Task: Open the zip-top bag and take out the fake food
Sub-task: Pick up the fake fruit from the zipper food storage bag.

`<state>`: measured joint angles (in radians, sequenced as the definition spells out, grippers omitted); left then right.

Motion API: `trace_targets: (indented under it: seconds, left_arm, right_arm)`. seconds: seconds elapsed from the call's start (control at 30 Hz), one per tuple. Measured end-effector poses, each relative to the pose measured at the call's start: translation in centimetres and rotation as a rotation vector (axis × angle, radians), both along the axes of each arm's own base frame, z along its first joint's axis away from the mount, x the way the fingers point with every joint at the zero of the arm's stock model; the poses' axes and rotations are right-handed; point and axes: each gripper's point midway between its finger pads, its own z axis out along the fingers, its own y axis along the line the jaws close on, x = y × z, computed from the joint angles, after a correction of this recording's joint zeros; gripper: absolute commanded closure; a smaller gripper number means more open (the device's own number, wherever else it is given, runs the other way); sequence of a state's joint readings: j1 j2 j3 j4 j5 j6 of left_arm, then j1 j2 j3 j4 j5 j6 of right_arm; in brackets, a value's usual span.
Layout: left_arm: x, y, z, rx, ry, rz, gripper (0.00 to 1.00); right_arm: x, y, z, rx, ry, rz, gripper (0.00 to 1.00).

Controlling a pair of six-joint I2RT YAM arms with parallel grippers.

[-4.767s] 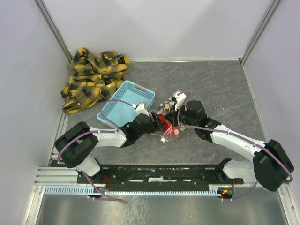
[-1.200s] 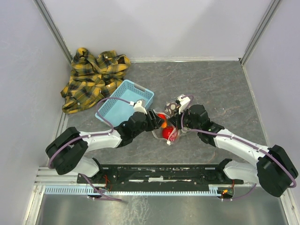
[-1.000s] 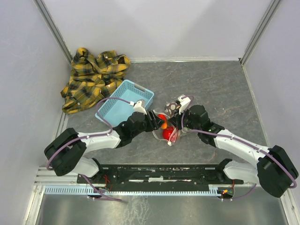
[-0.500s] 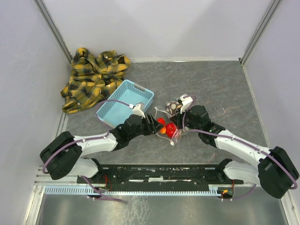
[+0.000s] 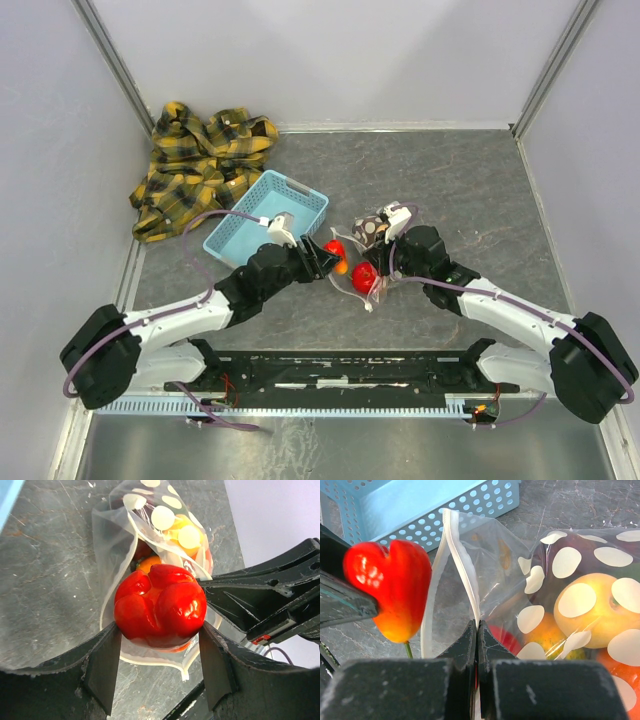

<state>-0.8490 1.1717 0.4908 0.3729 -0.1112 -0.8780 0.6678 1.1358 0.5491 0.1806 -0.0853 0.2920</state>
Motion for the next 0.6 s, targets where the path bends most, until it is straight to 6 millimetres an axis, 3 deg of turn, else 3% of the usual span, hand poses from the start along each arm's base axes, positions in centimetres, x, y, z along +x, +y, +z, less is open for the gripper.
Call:
trace_targets:
  seconds: [0.23, 0.6]
  left_arm:
    - [0.6, 2.8, 0.2, 0.095, -0.027, 0.062, 0.55]
    - [4.2, 9.5, 2.0, 0.219, -0.06, 0.234, 0.52]
  right_arm:
    - [0.0, 0.0, 0.0, 0.002, -0.002, 0.0, 0.98]
    - [0.0, 0.0, 0.0, 0.002, -0.003, 0.001, 0.98]
